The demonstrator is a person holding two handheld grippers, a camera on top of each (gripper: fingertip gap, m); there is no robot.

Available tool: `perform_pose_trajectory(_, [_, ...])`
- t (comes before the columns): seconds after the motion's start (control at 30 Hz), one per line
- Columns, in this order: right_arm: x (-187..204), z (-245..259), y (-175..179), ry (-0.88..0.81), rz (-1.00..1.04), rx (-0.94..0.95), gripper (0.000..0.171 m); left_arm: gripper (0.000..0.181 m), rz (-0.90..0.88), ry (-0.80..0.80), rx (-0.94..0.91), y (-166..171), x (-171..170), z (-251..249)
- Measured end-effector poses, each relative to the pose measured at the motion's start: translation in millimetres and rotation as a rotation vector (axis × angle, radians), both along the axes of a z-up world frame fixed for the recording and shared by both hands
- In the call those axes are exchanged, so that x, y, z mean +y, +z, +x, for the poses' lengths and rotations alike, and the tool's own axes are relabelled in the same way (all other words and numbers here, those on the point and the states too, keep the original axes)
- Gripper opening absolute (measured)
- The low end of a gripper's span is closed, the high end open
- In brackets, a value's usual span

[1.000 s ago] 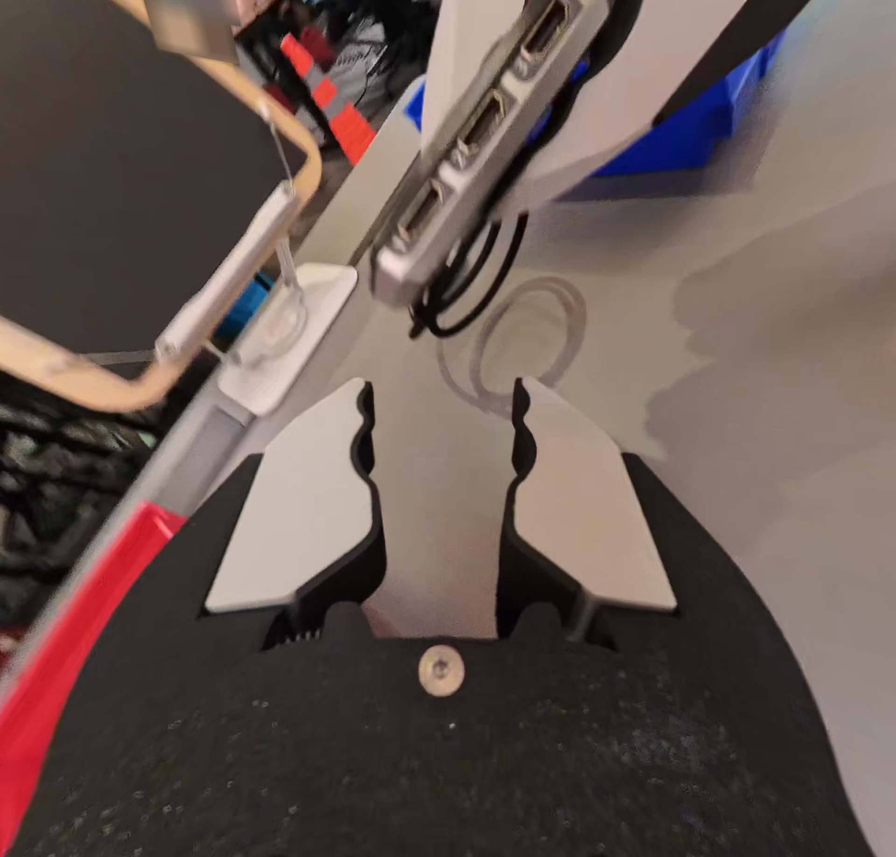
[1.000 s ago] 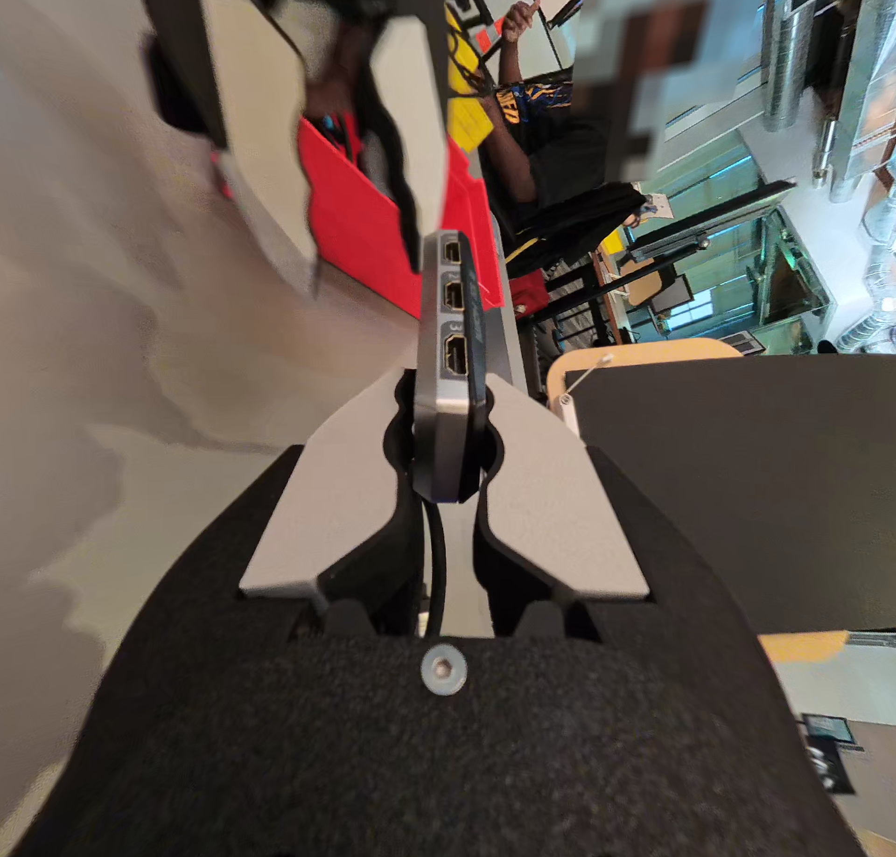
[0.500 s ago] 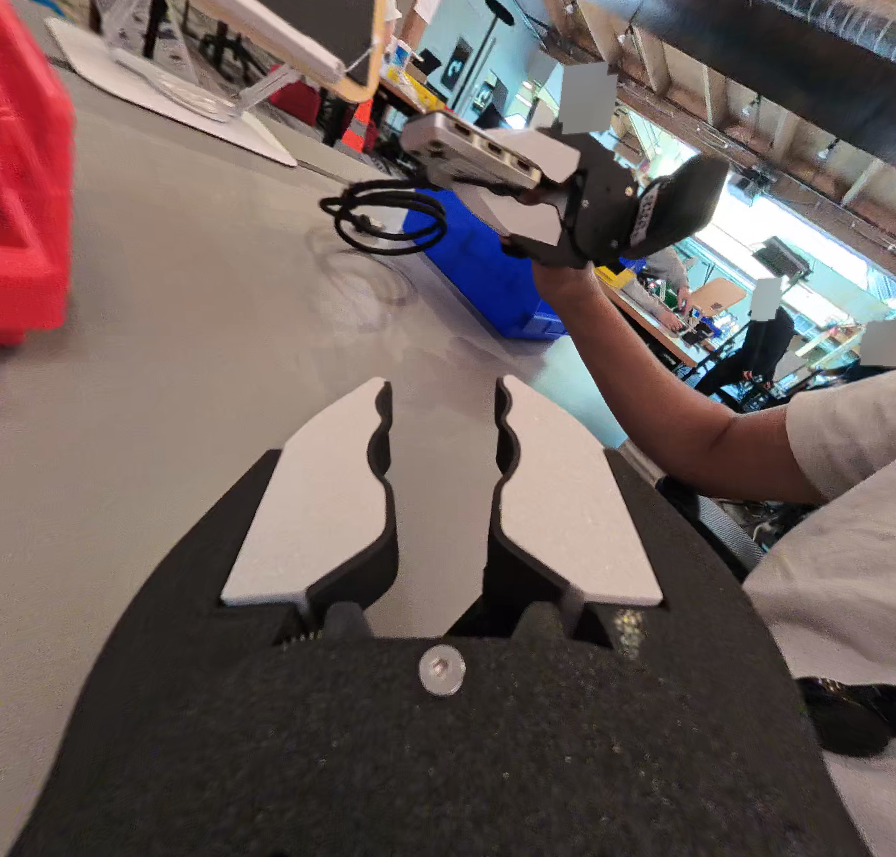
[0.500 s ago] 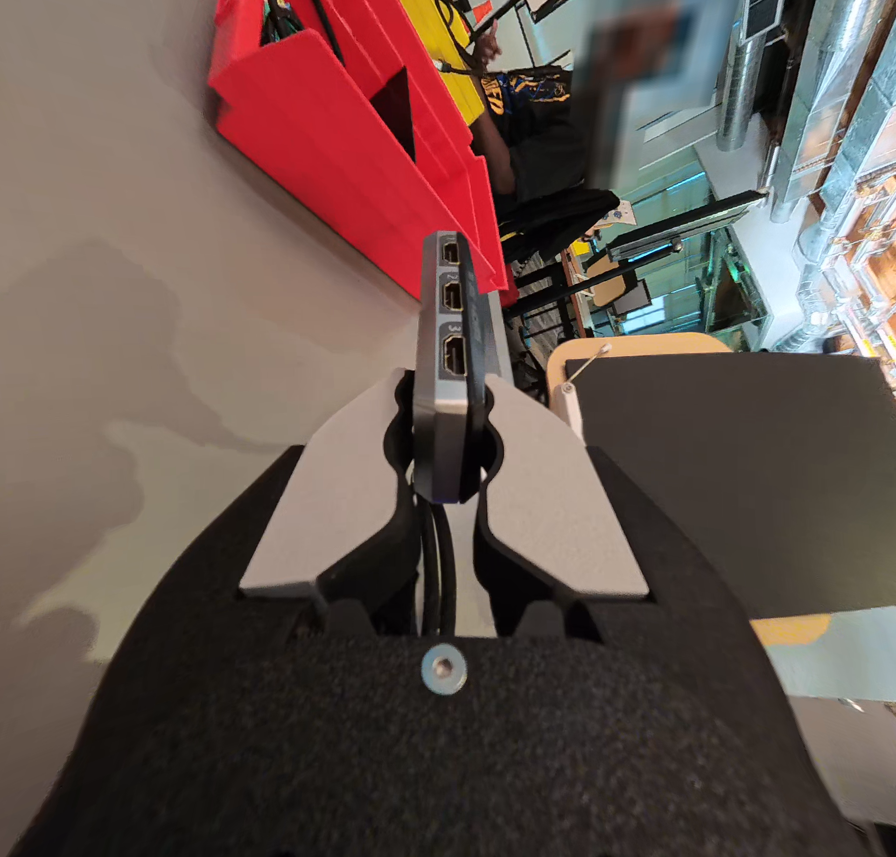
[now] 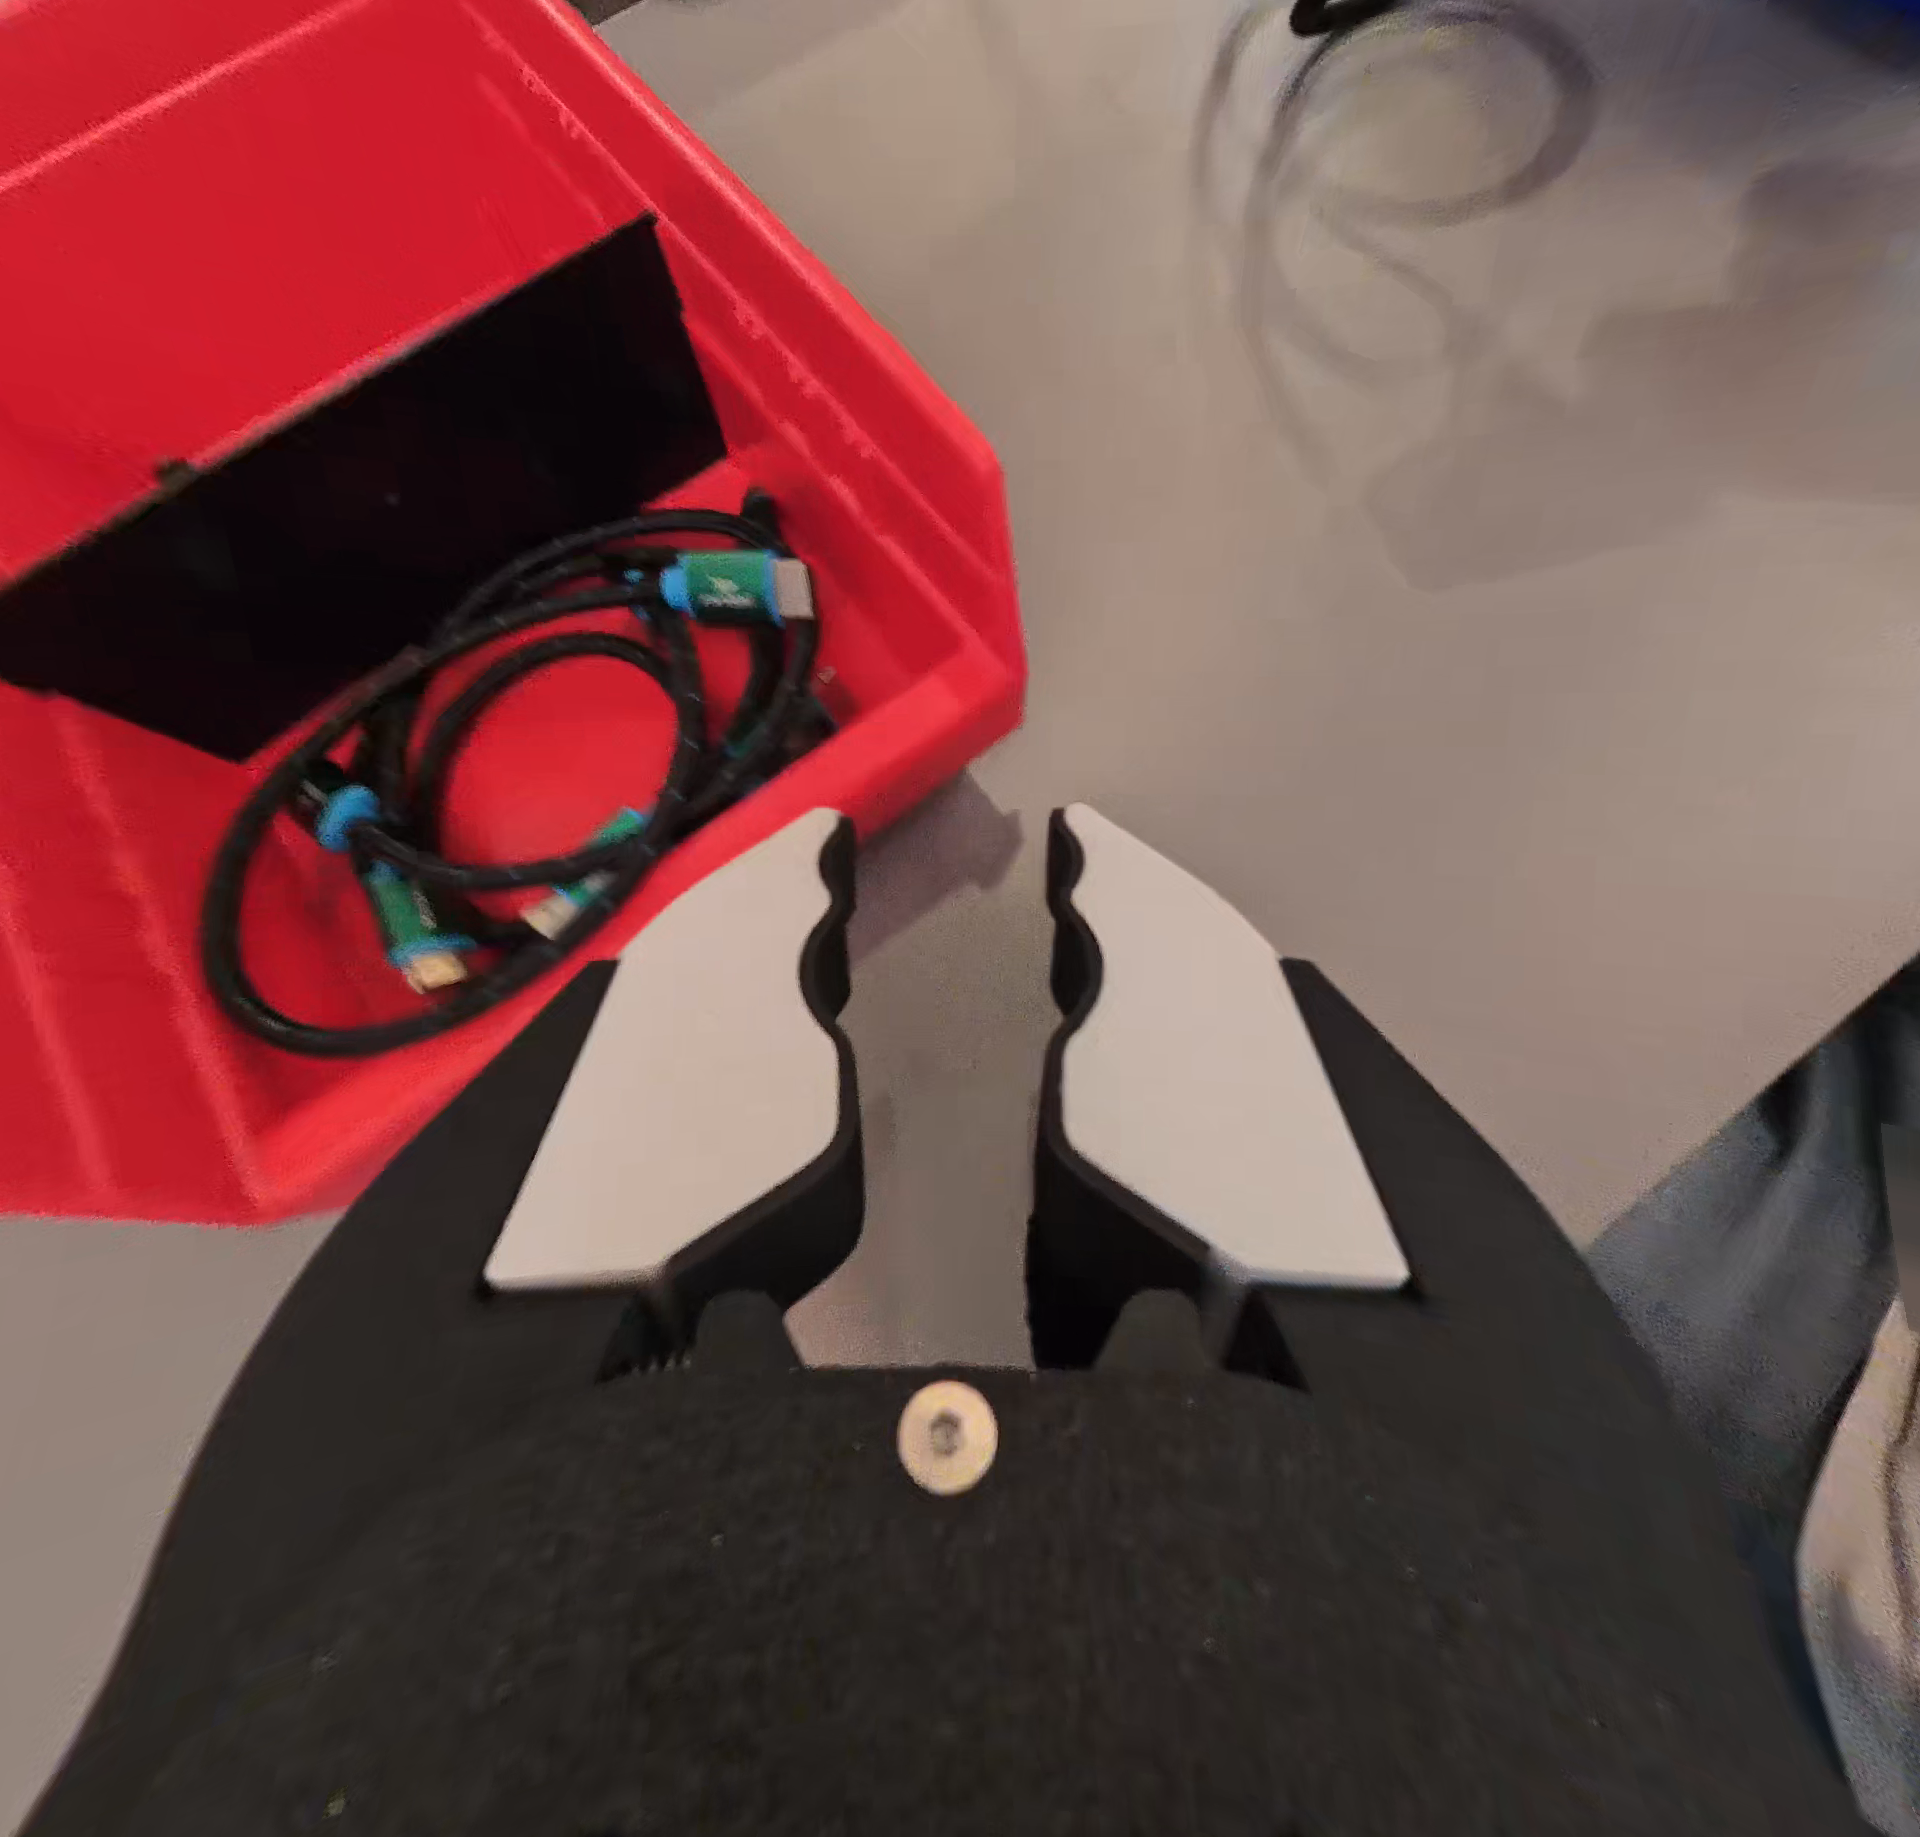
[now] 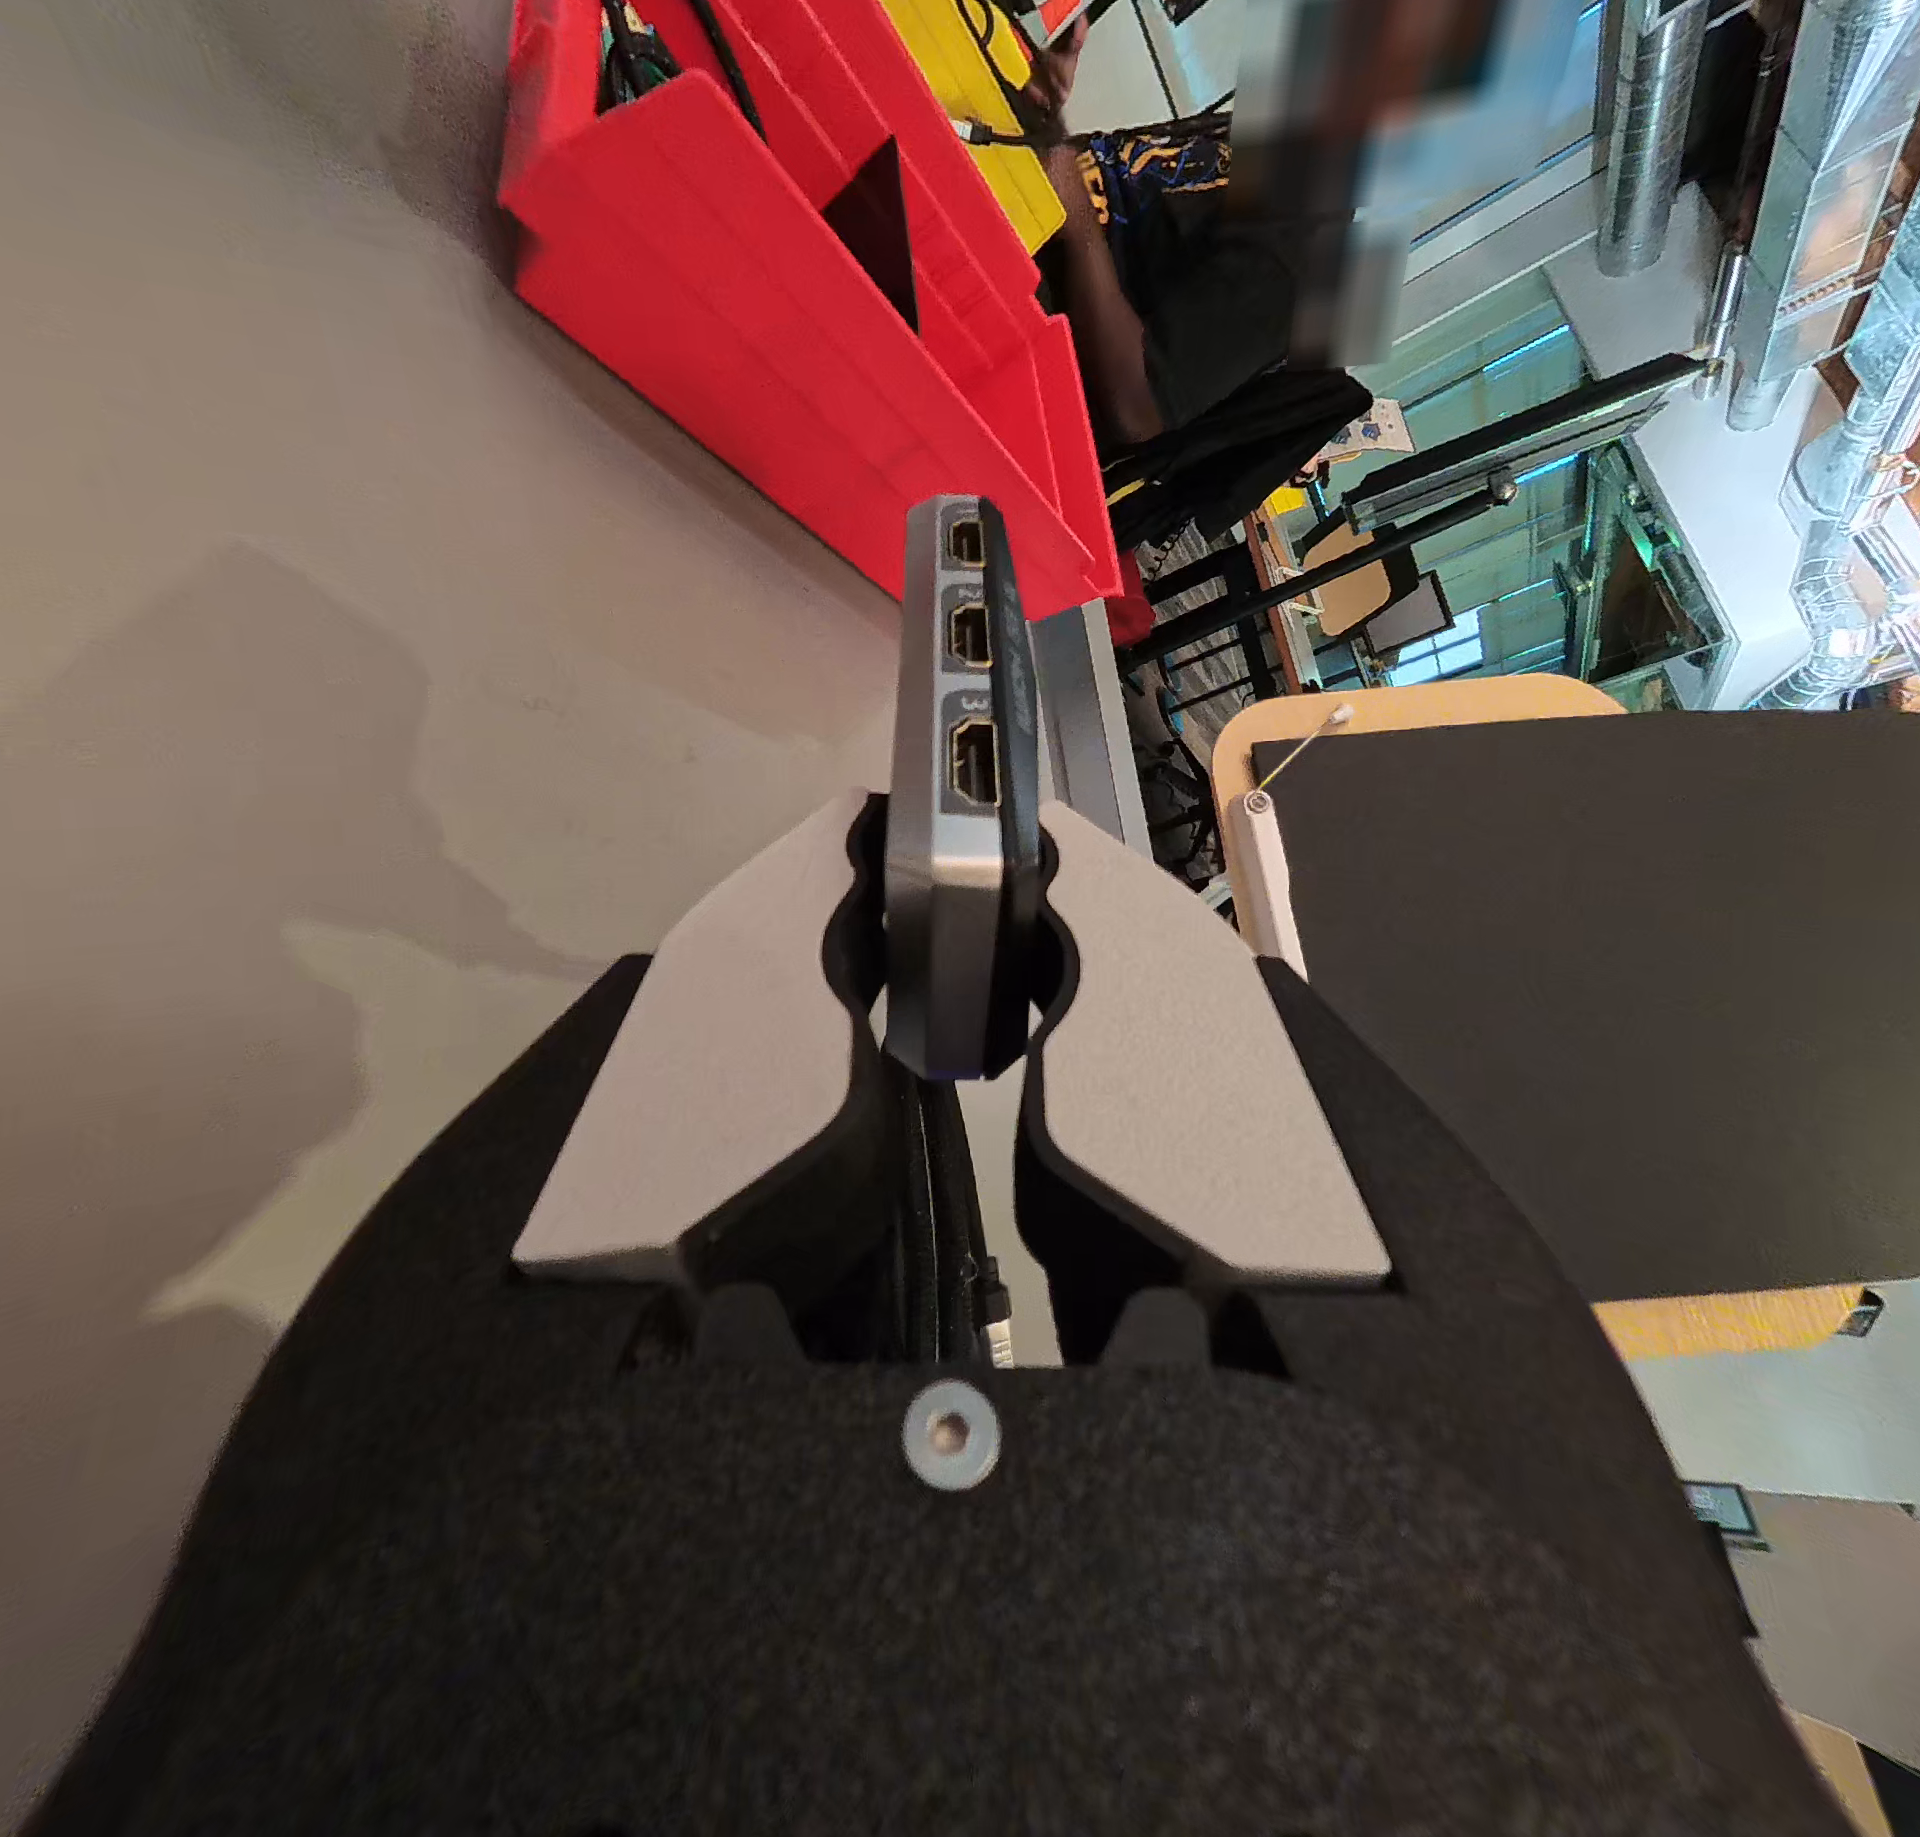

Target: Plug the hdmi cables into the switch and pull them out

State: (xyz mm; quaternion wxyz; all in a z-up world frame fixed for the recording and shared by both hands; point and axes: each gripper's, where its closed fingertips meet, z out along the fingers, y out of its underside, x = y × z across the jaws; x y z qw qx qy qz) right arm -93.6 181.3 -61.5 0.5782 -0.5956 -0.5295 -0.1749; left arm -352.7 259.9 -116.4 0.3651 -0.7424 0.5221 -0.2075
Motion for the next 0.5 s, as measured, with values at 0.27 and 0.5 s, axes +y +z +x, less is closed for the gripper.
perform_pose_trajectory(0.27, [1.3,1.0,-1.6,-0.006,-0.01,-0.008,0.023,0.02,-0.174,-0.199,0.216,-15.4,30.0,33.3])
perform_pose_trajectory(0.5, [1.7,-2.3,-5.5,-0.001,-0.016,-0.016,0.023,0.026,-0.186,-0.214,0.477,-46.6,50.1,39.6])
